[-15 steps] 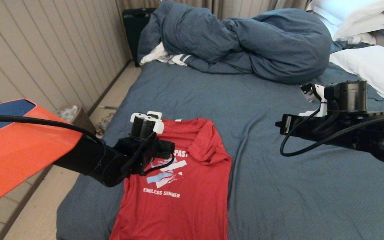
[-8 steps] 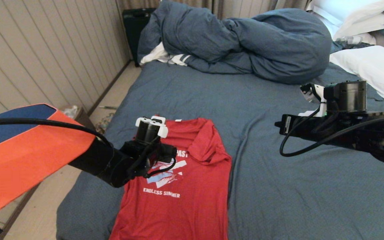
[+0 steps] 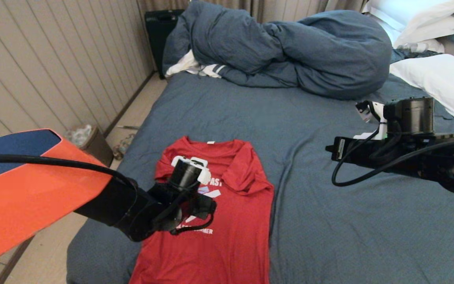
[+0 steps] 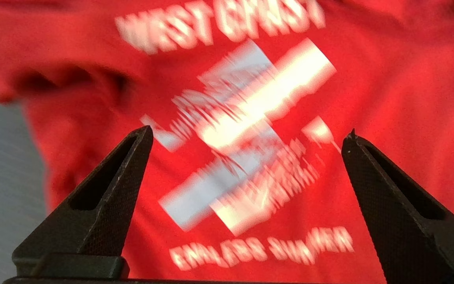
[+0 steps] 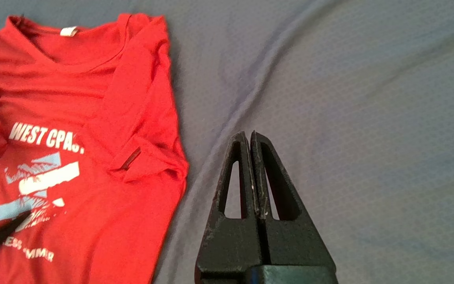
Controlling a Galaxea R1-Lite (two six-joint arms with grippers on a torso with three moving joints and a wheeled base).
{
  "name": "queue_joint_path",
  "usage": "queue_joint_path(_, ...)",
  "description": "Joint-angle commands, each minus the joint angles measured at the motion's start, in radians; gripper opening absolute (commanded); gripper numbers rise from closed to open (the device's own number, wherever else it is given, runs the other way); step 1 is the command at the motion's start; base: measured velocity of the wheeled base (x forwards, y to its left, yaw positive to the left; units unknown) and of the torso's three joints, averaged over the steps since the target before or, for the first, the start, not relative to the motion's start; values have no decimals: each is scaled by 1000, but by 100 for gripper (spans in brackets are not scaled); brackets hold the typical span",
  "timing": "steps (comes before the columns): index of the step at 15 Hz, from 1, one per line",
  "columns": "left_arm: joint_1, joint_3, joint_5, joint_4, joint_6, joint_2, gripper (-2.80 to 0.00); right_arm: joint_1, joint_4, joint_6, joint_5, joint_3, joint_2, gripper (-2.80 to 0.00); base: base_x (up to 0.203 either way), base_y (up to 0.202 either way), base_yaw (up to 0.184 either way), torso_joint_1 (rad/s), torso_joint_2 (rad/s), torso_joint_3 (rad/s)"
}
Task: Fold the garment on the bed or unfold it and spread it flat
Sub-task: Fold the red T-shirt
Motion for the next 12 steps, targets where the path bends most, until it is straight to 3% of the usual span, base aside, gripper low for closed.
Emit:
queue_joint_path(1,-17,31,2,-2,-2,-9,0,-3,-2,1,1,2,2,-280,0,0,0,0,0,0)
queue_joint_path(2,-18,46,2,-4,-5,-20,0,-8,-2,1,2,3,2,-280,0,0,0,0,0,0)
queue_joint_path(3,-17,54,2,-6,-16,-51,-122,-10,-2,1,4,5,2,-280,0,0,0,0,0,0)
queue_joint_path(4,-12,59,3,-6,-32,-93,-280,-12,-2,1,7,5,3,-280,0,0,0,0,0,0)
queue_joint_path(6,34,62,3,2,-52,-215,-280,-15,-2,1,9,5,2,-280,0,0,0,0,0,0)
queue_joint_path(8,146,64,-10,37,-60,-312,-280,-15,-2,1,9,11,-3,-280,0,0,0,0,0,0)
queue_joint_path(12,219,49,-46,40,-62,-170,-280,-26,-4,2,9,25,-3,-280,0,0,0,0,0,0)
